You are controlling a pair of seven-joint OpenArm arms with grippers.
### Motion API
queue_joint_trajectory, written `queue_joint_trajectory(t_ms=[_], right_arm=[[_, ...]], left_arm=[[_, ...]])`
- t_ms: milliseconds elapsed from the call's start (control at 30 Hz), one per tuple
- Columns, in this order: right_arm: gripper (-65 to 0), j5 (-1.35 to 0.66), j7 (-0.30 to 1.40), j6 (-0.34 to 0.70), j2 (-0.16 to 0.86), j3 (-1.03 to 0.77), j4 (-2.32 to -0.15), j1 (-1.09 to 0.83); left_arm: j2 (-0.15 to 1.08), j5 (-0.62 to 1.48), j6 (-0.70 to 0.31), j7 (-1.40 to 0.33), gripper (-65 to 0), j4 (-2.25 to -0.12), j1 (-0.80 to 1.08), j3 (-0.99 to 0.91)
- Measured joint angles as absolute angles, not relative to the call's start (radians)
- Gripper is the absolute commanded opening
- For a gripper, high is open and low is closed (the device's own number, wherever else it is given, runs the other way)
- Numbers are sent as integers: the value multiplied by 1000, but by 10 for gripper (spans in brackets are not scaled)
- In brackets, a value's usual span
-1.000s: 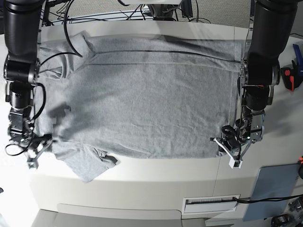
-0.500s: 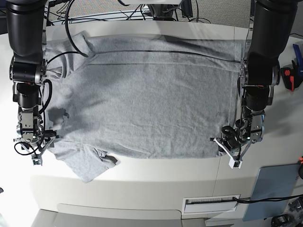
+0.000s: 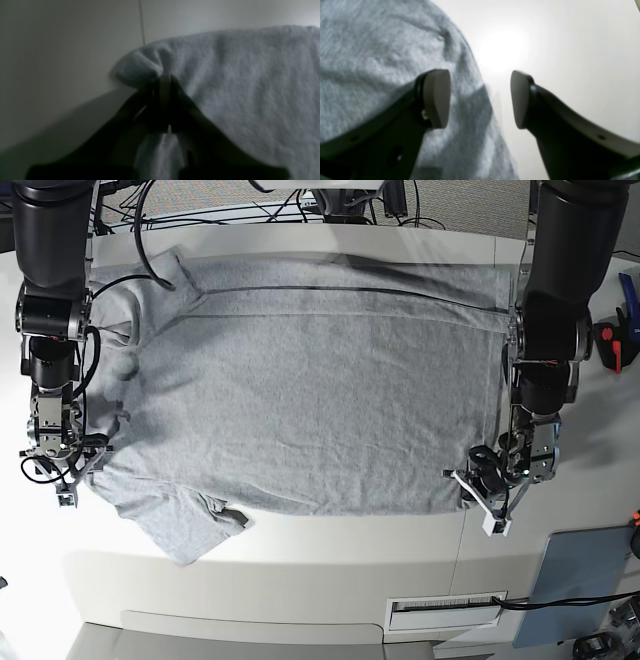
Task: Fold the T-shirt properly
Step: 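Grasp the hem corners with the left and right grippers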
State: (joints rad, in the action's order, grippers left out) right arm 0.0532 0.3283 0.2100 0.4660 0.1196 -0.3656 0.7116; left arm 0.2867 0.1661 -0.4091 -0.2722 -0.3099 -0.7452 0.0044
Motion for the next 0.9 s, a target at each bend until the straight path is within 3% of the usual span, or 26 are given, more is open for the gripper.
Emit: queue_joint_trajectory(t_ms=[167, 400, 500, 633, 900], right_arm=[[-317, 10, 341, 211, 467, 119, -368, 706], [-572, -2, 332, 210, 462, 118, -380, 673], [-640, 2, 325, 141, 459, 118, -381, 659], [-650, 29, 305, 70, 460, 118, -379, 651], [-650, 37, 345, 52, 460, 118, -385, 645]], left_arm=[[286, 167, -420, -273, -650, -310, -745, 4], [286, 168, -420, -273, -650, -310, -745, 4], [286, 168, -422, -273, -650, -310, -745, 4], [286, 168, -424, -273, -650, -310, -745, 4], [285, 168, -424, -273, -650, -310, -744, 4]])
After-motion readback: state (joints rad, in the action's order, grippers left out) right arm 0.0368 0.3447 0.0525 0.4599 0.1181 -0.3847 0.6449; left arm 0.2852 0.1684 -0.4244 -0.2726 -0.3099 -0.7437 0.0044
